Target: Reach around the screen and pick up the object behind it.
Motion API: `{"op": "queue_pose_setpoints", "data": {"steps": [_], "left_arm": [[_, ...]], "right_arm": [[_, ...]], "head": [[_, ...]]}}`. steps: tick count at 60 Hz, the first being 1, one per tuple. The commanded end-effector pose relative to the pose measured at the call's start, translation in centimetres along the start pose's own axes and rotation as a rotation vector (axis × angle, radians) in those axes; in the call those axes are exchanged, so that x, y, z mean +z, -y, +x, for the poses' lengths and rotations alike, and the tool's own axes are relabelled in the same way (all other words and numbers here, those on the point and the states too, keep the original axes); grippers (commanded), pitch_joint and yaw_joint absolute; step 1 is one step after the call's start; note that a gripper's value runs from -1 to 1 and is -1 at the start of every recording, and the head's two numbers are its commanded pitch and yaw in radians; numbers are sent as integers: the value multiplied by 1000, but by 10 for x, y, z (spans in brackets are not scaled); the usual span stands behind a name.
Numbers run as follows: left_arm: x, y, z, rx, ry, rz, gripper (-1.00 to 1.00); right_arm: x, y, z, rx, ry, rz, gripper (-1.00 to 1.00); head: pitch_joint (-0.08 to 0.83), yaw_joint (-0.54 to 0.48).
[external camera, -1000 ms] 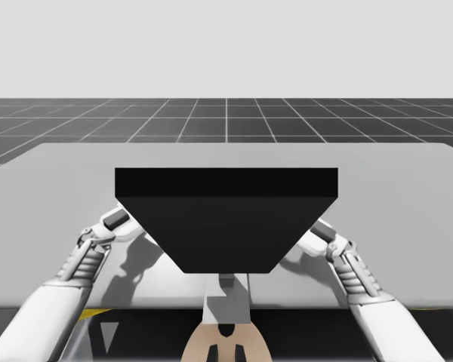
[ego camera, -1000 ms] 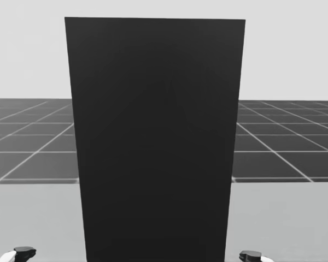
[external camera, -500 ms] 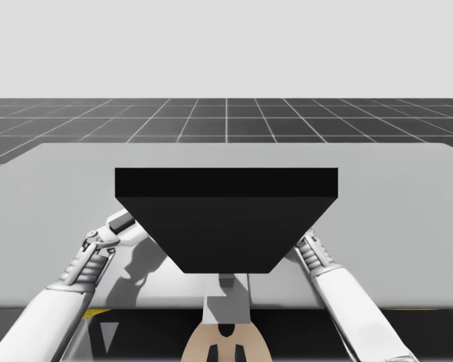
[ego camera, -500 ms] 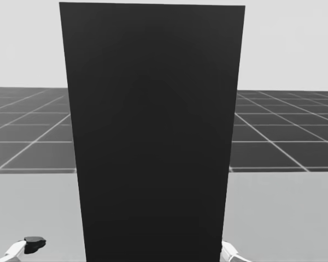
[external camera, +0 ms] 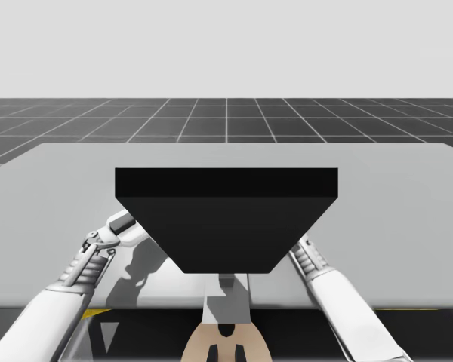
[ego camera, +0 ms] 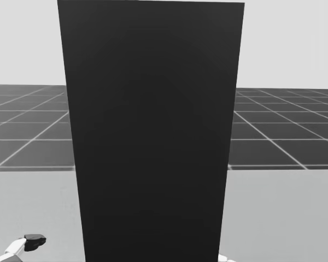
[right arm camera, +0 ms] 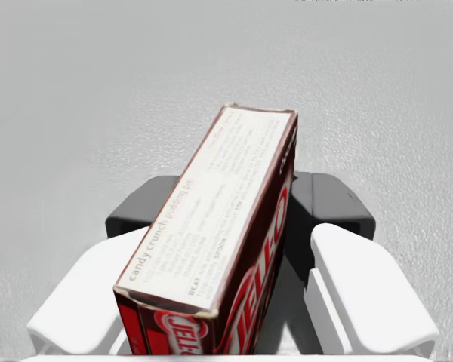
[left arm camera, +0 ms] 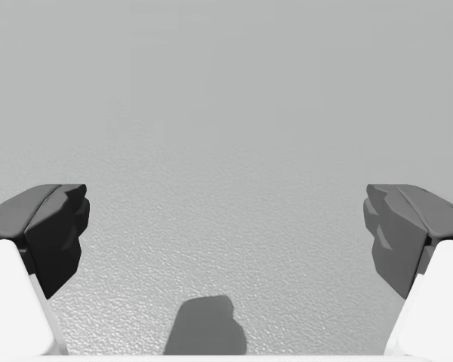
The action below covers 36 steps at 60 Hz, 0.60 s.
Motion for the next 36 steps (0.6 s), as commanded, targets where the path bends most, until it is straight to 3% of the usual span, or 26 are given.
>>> {"op": "queue_pose_setpoints", "data": {"steps": [1, 11, 15, 18, 25, 36], "left_arm": [[0, 0, 0, -3, 1, 1, -1000], [1, -2, 0, -1, 5, 7, -1000], [2, -2, 0, 1, 7, 11, -1000], [2, -3, 0, 1, 7, 14, -1000], [2, -5, 1, 5, 10, 20, -1000], [3, -6, 1, 8, 8, 27, -1000]], "right_arm": [[11, -7, 9, 35, 11, -22, 1000], [36, 1, 19, 37, -24, -98, 1000], [48, 14, 22, 76, -44, -182, 1000], [56, 23, 25, 76, -39, -223, 1000], [84, 51, 46, 91, 11, -358, 1000], [126, 79, 77, 100, 91, -499, 1000]], "head": [[147, -42], [144, -43], [143, -43], [143, -43], [144, -40], [142, -40]]}}
